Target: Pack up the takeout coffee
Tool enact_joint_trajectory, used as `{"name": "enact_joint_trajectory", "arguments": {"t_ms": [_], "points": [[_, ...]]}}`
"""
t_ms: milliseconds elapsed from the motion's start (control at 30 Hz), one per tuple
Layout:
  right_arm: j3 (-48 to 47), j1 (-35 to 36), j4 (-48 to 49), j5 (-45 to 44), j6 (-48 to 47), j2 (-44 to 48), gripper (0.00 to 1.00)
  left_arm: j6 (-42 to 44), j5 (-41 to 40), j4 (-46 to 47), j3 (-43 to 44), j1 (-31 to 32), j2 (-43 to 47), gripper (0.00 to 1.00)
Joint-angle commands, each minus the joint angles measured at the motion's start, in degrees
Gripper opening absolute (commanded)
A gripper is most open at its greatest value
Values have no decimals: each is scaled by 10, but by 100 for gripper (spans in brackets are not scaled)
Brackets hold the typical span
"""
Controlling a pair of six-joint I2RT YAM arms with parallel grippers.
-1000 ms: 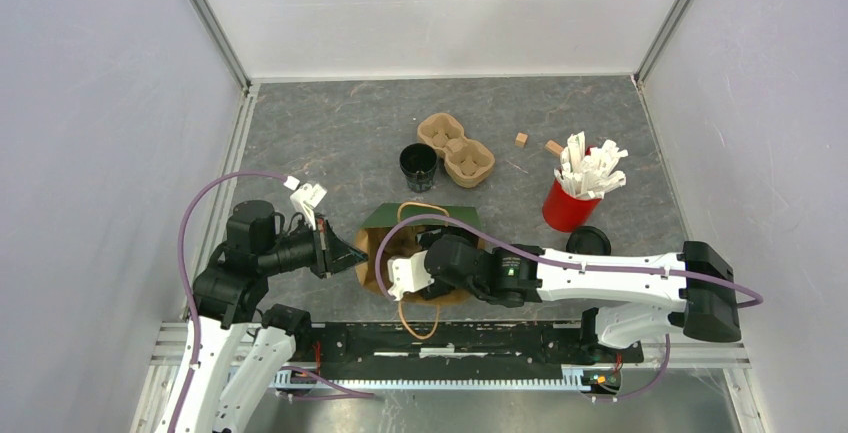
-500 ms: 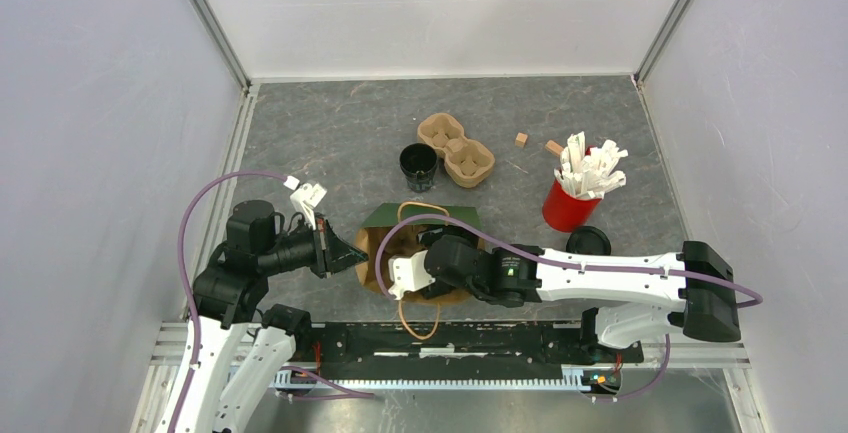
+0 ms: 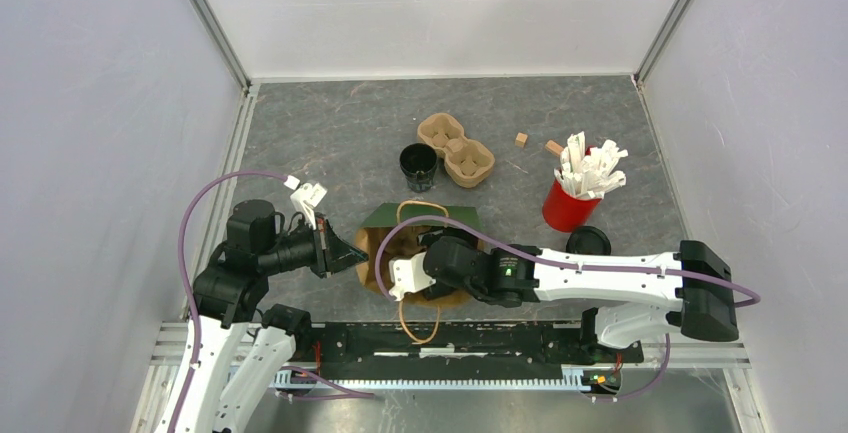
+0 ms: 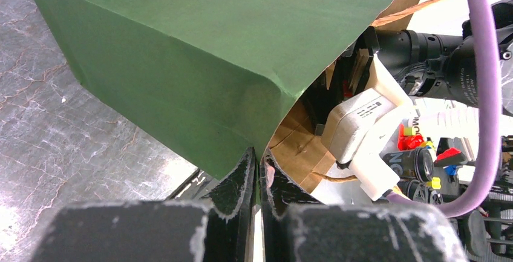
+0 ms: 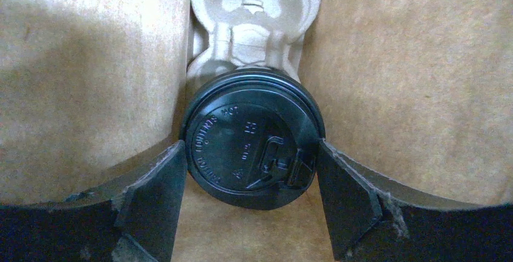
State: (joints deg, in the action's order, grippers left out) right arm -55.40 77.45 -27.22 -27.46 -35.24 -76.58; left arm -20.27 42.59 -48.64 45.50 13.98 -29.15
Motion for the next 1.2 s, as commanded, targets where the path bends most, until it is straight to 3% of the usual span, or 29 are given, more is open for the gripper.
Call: {"name": "enact_joint_trajectory", "arguments": {"t_ms": [0,1167], "points": [[-20,-3,-14,0,7,-7,60,-12,17,28,-1,1,-2,11],[59,-34,77,8,-10,-2,61,-29,25,39,-3,1,-3,11]]}}
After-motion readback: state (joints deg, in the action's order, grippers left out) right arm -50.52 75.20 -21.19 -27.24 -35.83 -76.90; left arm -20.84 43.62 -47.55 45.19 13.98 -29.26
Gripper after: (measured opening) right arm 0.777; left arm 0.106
